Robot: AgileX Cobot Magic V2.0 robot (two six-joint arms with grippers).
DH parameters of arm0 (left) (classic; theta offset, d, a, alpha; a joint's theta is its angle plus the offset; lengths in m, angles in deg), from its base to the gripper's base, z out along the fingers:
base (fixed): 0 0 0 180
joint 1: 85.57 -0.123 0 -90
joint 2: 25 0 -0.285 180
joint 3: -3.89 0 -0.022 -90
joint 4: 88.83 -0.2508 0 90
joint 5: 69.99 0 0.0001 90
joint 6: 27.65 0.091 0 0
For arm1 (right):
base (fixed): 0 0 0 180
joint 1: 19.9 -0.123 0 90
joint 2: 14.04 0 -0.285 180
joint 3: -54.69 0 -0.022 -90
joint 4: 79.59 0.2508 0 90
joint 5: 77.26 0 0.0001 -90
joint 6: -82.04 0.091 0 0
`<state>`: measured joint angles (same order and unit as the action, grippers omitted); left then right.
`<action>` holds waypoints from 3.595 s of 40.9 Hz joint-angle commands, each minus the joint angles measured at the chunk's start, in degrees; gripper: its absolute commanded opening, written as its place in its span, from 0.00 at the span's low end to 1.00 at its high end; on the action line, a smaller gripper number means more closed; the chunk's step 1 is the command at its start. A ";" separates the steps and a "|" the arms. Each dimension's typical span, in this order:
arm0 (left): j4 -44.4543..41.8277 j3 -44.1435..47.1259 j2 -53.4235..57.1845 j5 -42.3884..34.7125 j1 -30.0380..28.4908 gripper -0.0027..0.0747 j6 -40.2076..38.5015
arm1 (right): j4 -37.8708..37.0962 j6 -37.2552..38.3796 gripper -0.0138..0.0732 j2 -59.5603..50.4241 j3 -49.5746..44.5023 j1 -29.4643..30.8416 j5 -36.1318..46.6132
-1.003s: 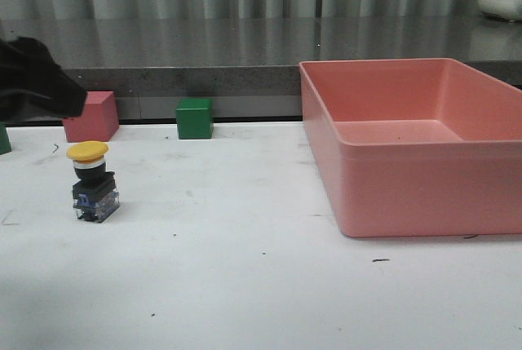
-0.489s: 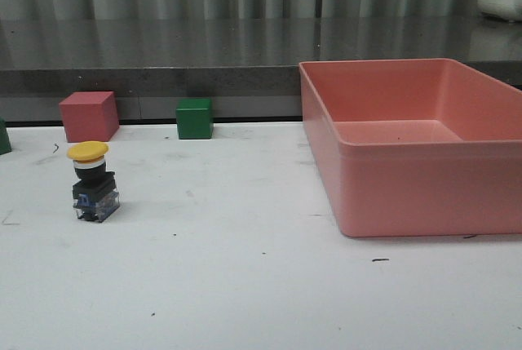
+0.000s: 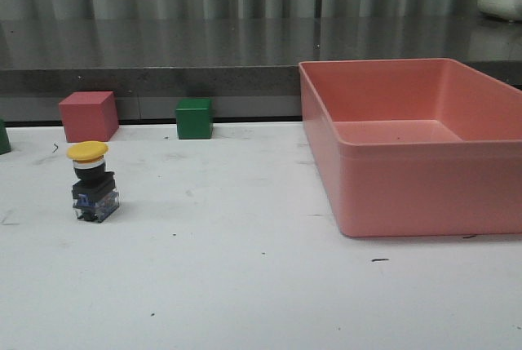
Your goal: Place and stand button with both arms
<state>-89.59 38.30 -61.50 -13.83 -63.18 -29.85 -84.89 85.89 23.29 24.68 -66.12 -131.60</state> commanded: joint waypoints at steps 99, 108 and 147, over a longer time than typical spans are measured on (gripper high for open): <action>0.76 40.22 27.48 -59.51 -16.24 0.01 -0.69 | -0.29 -0.49 0.02 0.24 1.46 0.01 3.63; 0.76 44.11 30.28 -62.73 -16.24 0.01 -0.69 | -0.29 -0.49 0.02 0.24 1.46 0.01 3.63; 0.76 44.11 30.28 -62.09 -18.44 0.01 -0.69 | -0.29 -0.49 0.02 0.18 1.46 0.01 3.57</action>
<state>-89.27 81.62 -32.61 -71.33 -81.46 -30.06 -84.89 85.89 23.22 24.68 -66.12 -131.92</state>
